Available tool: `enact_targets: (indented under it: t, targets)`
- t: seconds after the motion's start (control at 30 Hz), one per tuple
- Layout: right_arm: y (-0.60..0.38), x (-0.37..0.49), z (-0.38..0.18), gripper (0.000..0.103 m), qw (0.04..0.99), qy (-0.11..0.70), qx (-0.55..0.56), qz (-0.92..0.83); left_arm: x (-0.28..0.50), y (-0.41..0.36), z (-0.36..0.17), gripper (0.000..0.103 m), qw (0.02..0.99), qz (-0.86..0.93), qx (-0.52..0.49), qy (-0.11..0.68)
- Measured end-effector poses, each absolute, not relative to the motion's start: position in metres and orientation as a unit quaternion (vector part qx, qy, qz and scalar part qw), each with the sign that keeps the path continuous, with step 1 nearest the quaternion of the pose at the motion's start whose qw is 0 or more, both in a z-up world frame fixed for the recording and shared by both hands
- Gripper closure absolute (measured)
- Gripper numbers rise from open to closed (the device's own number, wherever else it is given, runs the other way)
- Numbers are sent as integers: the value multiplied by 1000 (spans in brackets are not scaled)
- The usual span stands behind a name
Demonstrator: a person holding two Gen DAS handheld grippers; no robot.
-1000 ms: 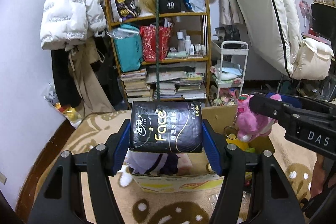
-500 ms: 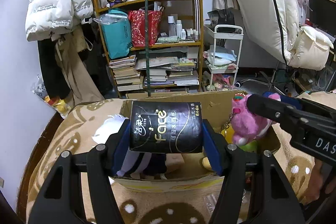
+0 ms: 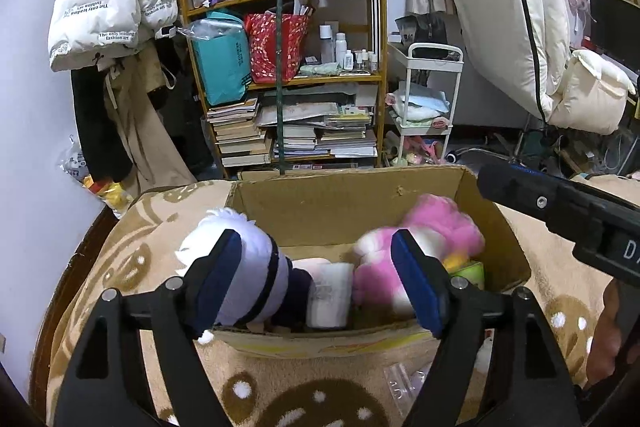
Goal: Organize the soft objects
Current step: 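Open both tools to drop the tissue pack and pink bear into the box, then move both tools down toward the bagged purple toy and white chick plush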
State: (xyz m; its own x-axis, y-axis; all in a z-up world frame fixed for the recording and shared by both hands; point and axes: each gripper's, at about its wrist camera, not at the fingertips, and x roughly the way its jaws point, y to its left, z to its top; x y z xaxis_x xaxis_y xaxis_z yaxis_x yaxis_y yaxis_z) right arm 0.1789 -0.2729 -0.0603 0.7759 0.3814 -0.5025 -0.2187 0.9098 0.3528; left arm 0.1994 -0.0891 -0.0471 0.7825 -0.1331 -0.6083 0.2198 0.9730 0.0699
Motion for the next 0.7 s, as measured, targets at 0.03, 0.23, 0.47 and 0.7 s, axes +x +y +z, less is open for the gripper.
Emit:
enact_targets:
  t: [0.03,0.23,0.47,0.7]
  targets:
    - [-273,178,-60,53,932,294,139,160,199,-89,-47,23,942,-92,69,316]
    - [-278,170,-54,38,936,290,132,148,192,-84,-41,14,942,-90,63,318]
    - [-284,155,-49,12,939,295,125,123,174,-75,-35,7,941,-82,52,325]
    - [-293,134,-49,4,937,310,121,104,151,-70,-39,7,933,-82,42,349]
